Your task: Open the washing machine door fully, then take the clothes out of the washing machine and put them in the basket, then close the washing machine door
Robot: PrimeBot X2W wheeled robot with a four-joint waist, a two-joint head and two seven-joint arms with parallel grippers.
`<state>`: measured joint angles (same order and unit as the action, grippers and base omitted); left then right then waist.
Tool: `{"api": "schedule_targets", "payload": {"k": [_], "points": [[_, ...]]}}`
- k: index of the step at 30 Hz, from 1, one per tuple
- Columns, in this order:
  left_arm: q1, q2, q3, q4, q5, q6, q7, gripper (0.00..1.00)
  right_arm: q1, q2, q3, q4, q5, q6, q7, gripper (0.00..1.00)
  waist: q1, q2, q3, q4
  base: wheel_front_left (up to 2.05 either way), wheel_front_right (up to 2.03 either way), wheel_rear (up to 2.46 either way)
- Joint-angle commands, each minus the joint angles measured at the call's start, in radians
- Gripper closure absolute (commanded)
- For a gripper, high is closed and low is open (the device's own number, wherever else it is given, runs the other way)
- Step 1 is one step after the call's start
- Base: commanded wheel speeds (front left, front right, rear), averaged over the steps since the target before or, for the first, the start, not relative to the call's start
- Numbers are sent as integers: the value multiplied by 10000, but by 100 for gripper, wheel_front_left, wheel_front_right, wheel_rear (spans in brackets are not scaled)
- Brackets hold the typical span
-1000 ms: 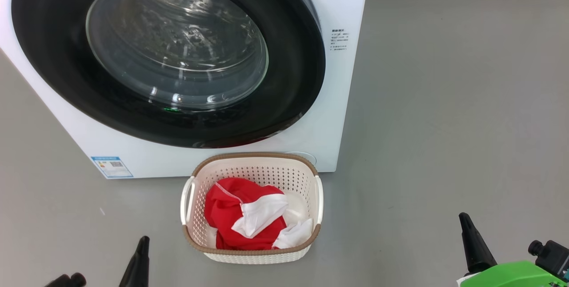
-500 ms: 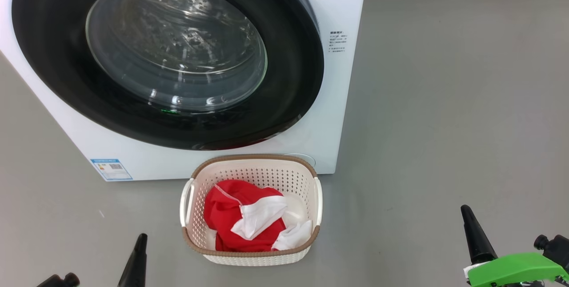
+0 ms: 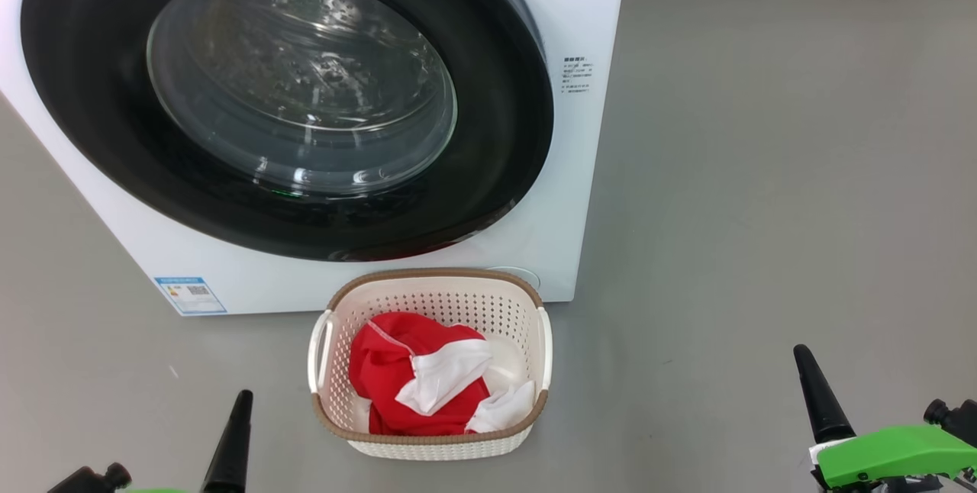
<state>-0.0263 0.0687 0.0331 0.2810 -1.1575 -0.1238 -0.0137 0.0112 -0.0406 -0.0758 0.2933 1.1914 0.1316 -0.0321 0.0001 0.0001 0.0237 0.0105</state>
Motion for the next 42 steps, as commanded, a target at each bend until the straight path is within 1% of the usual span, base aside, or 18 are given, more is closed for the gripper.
{"api": "schedule_targets", "payload": {"k": [1,42], "points": [[-395,70,316,-279,-265,-47,70,100,-544,-183,88,-311,299,-6,57,100,-1,-1,-7,-3,0,0,0],[-803,-162,781,-360,-4408,-69,1227,100,-1155,-246,-166,-492,4235,-9,1255,100,-1,-1,-201,-103,0,0,0]]}}
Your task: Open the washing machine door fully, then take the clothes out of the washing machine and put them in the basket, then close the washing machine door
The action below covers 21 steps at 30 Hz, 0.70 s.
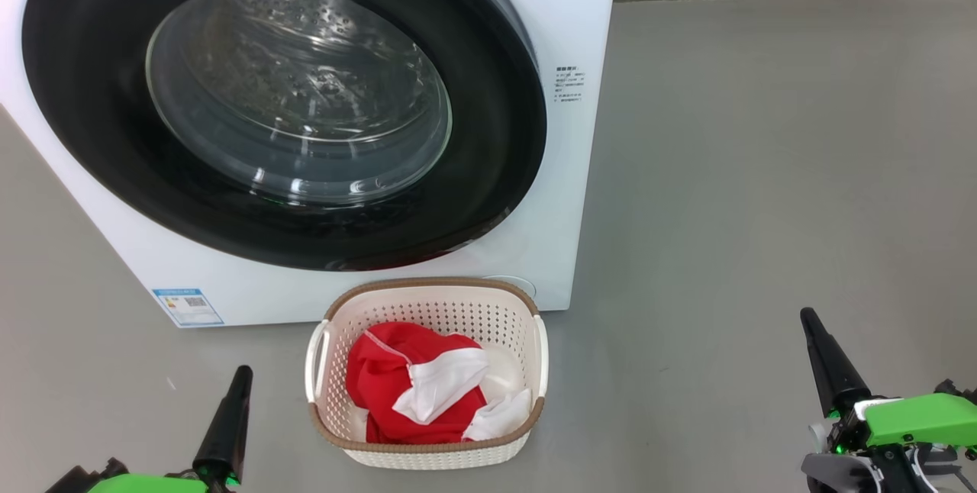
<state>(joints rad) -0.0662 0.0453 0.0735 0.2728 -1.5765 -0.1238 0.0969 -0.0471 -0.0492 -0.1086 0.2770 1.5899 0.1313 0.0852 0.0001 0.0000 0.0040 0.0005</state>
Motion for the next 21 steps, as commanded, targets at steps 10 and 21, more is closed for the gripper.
{"api": "schedule_targets", "payload": {"k": [10,21], "points": [[-416,63,393,-280,-329,-69,155,100,-591,-143,128,-332,336,-6,136,100,0,0,-9,-5,0,0,0],[-417,61,396,-280,-326,-69,157,100,-593,-126,104,-331,316,-6,155,100,0,0,-9,-5,0,0,0]]}}
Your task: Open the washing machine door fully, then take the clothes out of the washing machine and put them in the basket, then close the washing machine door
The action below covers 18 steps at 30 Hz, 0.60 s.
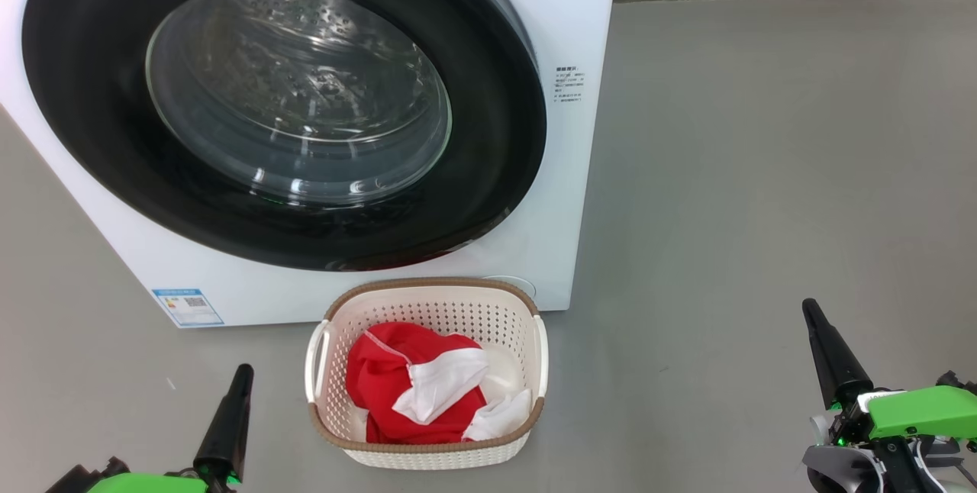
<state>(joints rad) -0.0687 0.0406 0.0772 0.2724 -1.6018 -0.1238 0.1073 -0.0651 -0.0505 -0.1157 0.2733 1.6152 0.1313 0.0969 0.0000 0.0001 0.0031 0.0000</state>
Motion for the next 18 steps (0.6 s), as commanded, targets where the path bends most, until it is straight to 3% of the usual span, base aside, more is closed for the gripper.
{"api": "schedule_targets", "payload": {"k": [1,18], "points": [[-392,109,360,-276,-73,-69,54,100,-414,-111,173,-294,61,-6,39,100,0,-1,0,0,0,0,0],[-392,106,364,-275,-69,-69,58,100,-417,-87,139,-292,33,-6,67,100,0,-1,0,0,0,0,0]]}}
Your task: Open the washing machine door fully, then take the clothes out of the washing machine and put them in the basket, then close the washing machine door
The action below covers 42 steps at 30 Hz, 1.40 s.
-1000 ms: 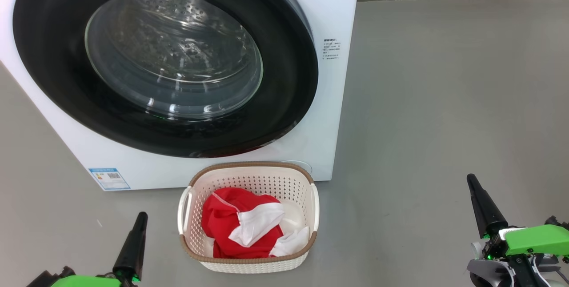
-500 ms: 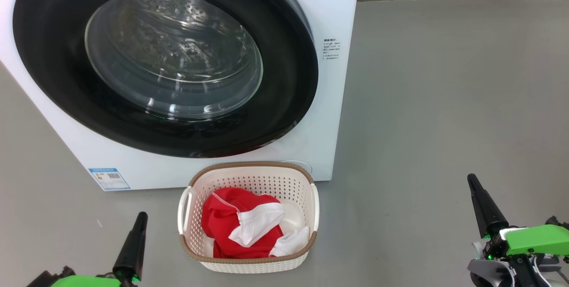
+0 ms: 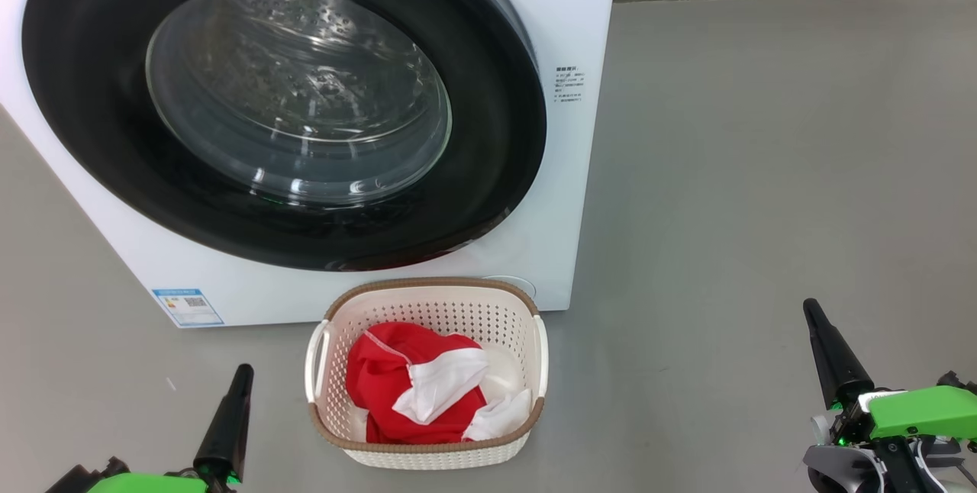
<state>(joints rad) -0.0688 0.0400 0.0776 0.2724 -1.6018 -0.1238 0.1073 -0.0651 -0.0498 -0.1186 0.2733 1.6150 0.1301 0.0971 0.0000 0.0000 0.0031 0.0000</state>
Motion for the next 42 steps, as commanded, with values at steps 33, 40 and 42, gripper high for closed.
{"api": "schedule_targets", "payload": {"k": [33,40,42], "points": [[-392,108,366,-275,-65,-69,62,100,-422,-61,119,-290,-5,6,104,100,0,0,0,0,0,0,0],[-392,107,367,-275,-64,-69,63,100,-422,-56,111,-289,-12,6,110,100,0,0,0,0,0,0,0],[-392,107,367,-275,-64,-69,63,100,-423,-54,109,-289,-14,6,112,100,0,0,0,0,0,0,0]]}}
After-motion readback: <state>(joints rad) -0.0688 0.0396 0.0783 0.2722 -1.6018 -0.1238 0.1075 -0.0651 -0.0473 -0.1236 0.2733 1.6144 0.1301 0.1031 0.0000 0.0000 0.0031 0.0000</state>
